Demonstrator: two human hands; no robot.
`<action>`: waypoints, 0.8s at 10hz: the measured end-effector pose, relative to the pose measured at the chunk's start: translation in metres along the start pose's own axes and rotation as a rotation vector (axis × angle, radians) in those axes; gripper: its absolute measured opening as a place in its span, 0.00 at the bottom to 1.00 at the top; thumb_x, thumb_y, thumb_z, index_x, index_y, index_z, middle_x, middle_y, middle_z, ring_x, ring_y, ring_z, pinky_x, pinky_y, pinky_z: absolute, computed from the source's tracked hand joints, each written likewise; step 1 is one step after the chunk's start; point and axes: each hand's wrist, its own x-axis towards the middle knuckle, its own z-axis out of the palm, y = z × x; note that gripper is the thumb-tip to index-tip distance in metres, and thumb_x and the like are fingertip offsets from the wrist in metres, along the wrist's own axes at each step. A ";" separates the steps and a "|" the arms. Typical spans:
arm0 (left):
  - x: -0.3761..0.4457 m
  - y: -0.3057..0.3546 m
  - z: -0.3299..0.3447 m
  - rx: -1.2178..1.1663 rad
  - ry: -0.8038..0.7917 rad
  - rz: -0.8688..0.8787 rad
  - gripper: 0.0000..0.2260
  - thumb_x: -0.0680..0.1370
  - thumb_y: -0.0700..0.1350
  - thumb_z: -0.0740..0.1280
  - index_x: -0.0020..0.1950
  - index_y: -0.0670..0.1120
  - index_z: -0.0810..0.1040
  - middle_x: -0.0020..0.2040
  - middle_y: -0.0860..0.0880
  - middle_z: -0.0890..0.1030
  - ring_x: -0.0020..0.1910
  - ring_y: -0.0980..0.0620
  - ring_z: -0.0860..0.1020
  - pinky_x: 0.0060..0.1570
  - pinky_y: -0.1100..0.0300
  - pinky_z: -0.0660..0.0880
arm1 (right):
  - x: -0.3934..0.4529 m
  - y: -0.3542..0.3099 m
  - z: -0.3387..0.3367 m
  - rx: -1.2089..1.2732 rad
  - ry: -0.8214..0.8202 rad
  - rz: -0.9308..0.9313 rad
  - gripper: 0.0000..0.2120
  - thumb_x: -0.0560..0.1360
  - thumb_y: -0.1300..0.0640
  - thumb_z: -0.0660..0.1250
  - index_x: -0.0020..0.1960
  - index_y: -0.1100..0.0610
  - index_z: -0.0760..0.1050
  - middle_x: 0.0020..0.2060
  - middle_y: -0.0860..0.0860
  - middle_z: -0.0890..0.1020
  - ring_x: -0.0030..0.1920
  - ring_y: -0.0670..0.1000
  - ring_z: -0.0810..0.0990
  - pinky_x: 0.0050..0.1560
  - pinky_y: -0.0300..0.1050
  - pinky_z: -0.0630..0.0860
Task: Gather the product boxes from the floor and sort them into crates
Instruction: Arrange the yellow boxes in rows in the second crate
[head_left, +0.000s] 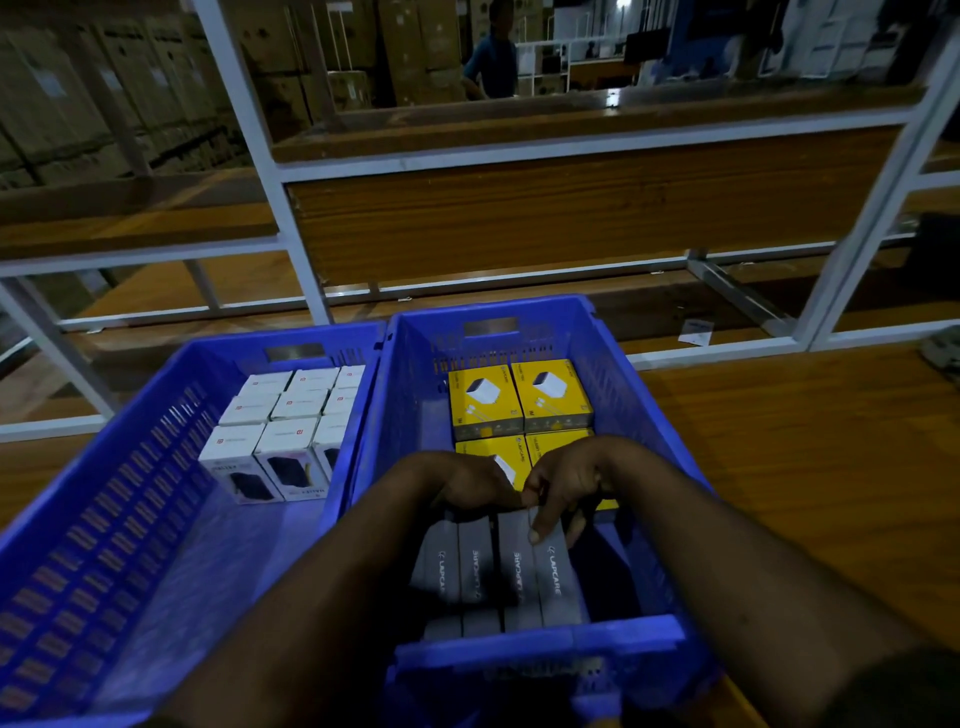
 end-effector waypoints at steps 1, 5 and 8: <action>0.003 0.001 0.000 0.023 0.013 -0.017 0.14 0.82 0.54 0.63 0.37 0.51 0.72 0.36 0.52 0.74 0.32 0.58 0.70 0.37 0.65 0.68 | -0.001 0.000 0.000 0.043 0.037 0.019 0.07 0.73 0.66 0.72 0.50 0.61 0.78 0.42 0.56 0.83 0.42 0.52 0.83 0.43 0.45 0.83; 0.007 0.000 0.001 0.078 -0.035 0.034 0.23 0.74 0.64 0.64 0.28 0.48 0.70 0.27 0.49 0.71 0.32 0.47 0.70 0.56 0.50 0.74 | -0.011 -0.006 -0.018 -0.134 0.495 0.003 0.07 0.74 0.64 0.66 0.38 0.57 0.74 0.35 0.54 0.77 0.34 0.51 0.74 0.36 0.42 0.72; -0.003 0.002 -0.008 -0.508 0.070 0.001 0.18 0.77 0.61 0.67 0.50 0.46 0.78 0.44 0.46 0.79 0.36 0.53 0.75 0.32 0.63 0.69 | -0.023 -0.011 -0.038 0.664 1.035 -0.441 0.04 0.75 0.64 0.66 0.44 0.58 0.78 0.38 0.52 0.83 0.38 0.49 0.78 0.40 0.42 0.73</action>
